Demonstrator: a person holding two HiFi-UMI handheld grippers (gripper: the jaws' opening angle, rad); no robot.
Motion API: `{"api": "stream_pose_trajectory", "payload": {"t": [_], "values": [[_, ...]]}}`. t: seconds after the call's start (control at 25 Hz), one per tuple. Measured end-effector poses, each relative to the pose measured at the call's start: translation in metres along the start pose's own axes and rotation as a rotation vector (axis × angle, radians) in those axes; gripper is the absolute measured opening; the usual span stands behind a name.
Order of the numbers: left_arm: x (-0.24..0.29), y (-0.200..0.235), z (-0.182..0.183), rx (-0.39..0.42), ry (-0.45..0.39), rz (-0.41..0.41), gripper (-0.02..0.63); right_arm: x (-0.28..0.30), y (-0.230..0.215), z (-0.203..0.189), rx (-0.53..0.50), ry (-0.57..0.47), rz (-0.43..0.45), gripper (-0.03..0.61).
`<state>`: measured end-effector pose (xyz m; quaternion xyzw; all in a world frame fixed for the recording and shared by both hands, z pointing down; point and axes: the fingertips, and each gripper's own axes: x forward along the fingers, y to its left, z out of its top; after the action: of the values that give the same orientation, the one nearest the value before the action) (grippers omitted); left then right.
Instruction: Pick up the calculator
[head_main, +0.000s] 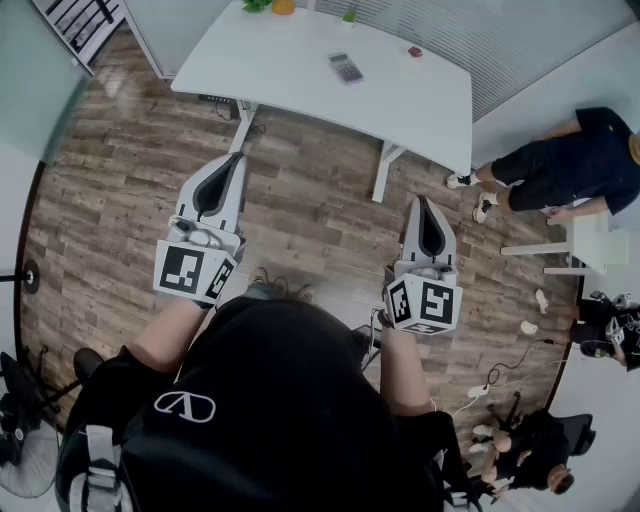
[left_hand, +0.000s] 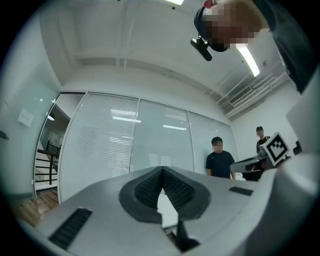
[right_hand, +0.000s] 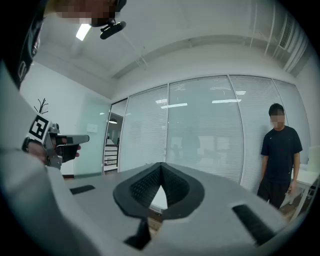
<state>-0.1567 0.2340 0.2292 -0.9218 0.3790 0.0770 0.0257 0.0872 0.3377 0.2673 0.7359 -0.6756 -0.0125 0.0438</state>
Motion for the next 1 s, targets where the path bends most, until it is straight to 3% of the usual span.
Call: {"api": "stream_pose_trajectory", "payload": {"t": [0.44,0.72,1.0], "values": [[0.006,-0.001,-0.003,-0.003,0.001,-0.013,0.005,0.003,-0.004,-0.002,0.025,-0.019,-0.01,0.005],[0.012,0.004,-0.006,-0.008,0.006,-0.026,0.005,0.015,0.003,0.001,0.059,-0.01,0.056,0.034],[0.025,0.014,-0.015,-0.016,0.014,-0.041,0.005,0.029,0.009,-0.002,0.033,-0.003,0.047,0.006]]}}
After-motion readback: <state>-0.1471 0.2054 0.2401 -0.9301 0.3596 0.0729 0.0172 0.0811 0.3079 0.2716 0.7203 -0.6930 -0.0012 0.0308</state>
